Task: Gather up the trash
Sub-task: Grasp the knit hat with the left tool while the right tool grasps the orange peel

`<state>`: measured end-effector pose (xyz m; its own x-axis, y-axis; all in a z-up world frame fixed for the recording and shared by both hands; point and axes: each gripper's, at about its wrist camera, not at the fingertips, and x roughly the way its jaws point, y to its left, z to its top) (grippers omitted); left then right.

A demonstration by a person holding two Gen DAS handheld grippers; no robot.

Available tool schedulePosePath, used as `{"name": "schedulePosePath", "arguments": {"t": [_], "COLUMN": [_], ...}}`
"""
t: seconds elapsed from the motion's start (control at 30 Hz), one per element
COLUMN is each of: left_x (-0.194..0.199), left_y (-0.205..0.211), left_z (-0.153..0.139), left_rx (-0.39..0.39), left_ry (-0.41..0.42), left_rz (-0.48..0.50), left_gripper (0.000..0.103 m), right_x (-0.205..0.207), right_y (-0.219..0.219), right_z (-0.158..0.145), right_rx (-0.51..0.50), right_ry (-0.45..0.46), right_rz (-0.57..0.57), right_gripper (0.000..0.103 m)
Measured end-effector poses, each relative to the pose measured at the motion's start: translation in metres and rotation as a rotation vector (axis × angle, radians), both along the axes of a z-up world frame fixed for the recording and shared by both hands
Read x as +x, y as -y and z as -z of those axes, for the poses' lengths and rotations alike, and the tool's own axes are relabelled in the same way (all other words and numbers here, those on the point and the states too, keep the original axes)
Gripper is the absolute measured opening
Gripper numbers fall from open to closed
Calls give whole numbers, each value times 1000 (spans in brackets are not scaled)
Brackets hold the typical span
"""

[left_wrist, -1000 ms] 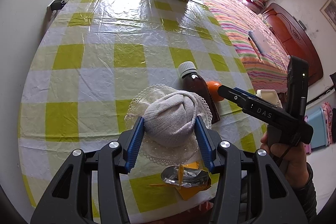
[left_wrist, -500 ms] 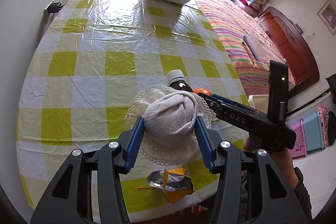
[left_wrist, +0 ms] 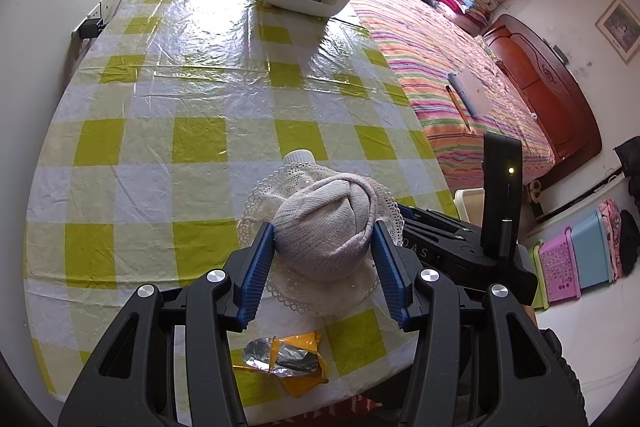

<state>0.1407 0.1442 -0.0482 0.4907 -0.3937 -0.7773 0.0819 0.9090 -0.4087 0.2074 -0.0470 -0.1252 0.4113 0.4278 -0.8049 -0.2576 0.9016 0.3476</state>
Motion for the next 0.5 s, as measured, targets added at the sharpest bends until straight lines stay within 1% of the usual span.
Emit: {"name": "schedulePosePath", "arguments": {"t": [0.2,0.5], "left_x": [4,10], "left_y": [10,38], "left_z": [-8,-18], "left_rx": [-4,-4], "left_ry": [16,35], "left_rz": [2,37], "left_gripper": [49,49], "right_x": [-5,-11], "right_y": [15,47], "right_z": [-8,-16], "right_rx": [9,42], "right_ry": [37,68], "right_rz": [19,76], "right_gripper": [26,26]}}
